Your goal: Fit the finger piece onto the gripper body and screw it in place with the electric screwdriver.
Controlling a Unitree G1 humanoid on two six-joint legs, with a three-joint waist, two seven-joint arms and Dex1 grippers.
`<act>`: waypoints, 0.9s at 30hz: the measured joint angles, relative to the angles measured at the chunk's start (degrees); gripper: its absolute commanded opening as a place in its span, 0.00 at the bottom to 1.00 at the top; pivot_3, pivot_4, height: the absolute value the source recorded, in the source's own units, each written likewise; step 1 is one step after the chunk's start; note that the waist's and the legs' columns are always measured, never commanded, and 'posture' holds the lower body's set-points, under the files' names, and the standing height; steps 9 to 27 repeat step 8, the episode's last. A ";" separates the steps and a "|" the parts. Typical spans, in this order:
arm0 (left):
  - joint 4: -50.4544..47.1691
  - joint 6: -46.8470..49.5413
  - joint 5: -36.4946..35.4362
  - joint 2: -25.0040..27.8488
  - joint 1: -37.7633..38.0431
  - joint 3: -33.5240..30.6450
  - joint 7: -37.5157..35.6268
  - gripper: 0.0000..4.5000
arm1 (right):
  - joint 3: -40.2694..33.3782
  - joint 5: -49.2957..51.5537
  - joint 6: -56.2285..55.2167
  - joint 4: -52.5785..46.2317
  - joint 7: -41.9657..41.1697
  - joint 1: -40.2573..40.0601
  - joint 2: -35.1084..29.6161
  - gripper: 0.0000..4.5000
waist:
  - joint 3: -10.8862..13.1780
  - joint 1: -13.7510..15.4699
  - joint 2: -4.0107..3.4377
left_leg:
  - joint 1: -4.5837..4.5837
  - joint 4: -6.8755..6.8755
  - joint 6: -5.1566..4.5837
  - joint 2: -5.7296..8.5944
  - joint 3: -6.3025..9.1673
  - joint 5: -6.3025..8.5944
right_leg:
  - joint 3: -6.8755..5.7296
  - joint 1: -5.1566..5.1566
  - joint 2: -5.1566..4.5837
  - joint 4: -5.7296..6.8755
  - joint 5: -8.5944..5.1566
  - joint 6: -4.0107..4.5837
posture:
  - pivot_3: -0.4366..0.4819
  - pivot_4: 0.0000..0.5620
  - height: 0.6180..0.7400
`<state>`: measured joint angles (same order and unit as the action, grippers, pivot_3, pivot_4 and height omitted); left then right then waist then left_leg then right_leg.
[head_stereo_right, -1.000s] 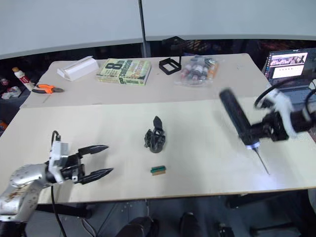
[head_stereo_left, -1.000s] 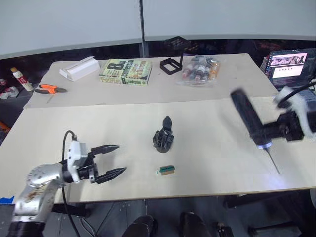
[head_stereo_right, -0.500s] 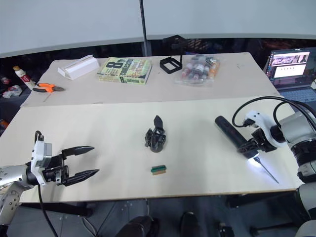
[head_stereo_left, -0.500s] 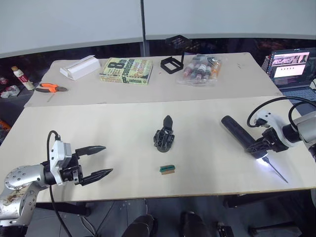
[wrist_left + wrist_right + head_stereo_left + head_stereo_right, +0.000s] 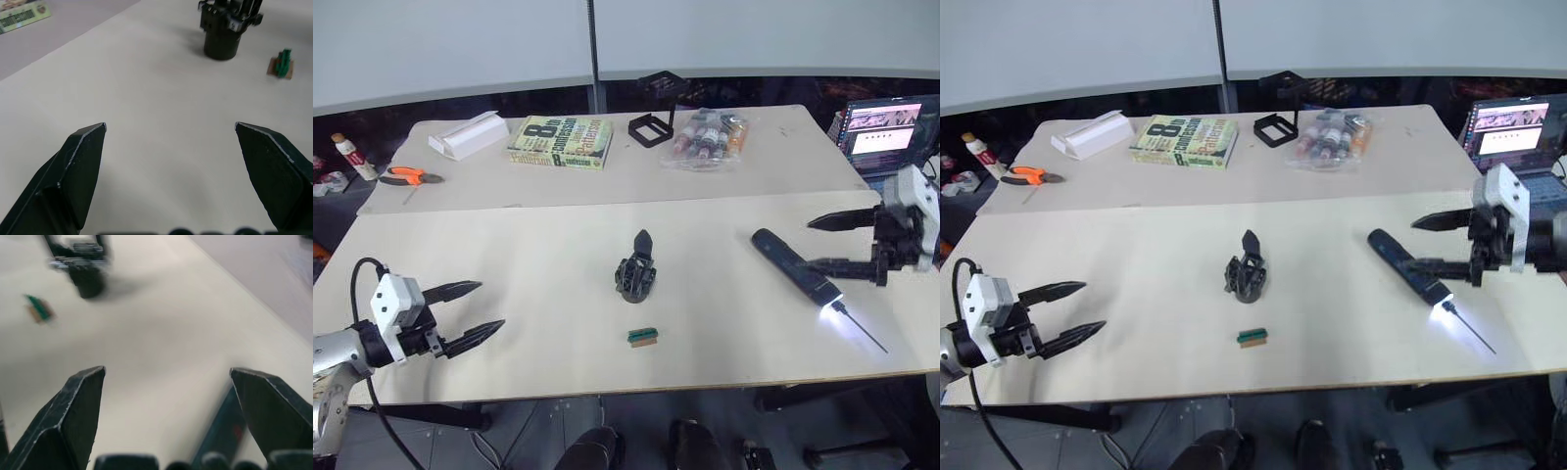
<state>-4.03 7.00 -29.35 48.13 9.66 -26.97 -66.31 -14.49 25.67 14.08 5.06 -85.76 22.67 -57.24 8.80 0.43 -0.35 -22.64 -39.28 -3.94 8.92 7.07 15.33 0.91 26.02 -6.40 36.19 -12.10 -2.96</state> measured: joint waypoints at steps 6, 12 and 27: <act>2.14 -5.36 3.74 -0.32 4.48 -2.14 0.88 1.00 | 0.33 2.24 -11.45 -11.38 1.24 -12.07 10.80 1.00 | 0.02 0.23 0.00 | 0.23 0.04 0.10 0.17 -0.08 -0.04 | 0.05 -0.26 -0.03 -0.04 0.03 0.01 | 0.48 0.27 1.00; 2.04 -5.95 4.05 -0.72 4.88 -2.23 1.23 1.00 | 0.31 1.72 -14.34 -11.17 2.28 -11.94 11.28 1.00 | 0.05 0.34 0.07 | 0.77 0.11 0.22 0.11 -0.08 0.31 | -0.01 -0.86 -0.01 -0.17 0.03 0.01 | 0.48 0.27 1.00; 2.04 -5.95 4.05 -0.72 4.88 -2.23 1.23 1.00 | 0.31 1.72 -14.34 -11.17 2.28 -11.94 11.28 1.00 | 0.05 0.34 0.07 | 0.77 0.11 0.22 0.11 -0.08 0.31 | -0.01 -0.86 -0.01 -0.17 0.03 0.01 | 0.48 0.27 1.00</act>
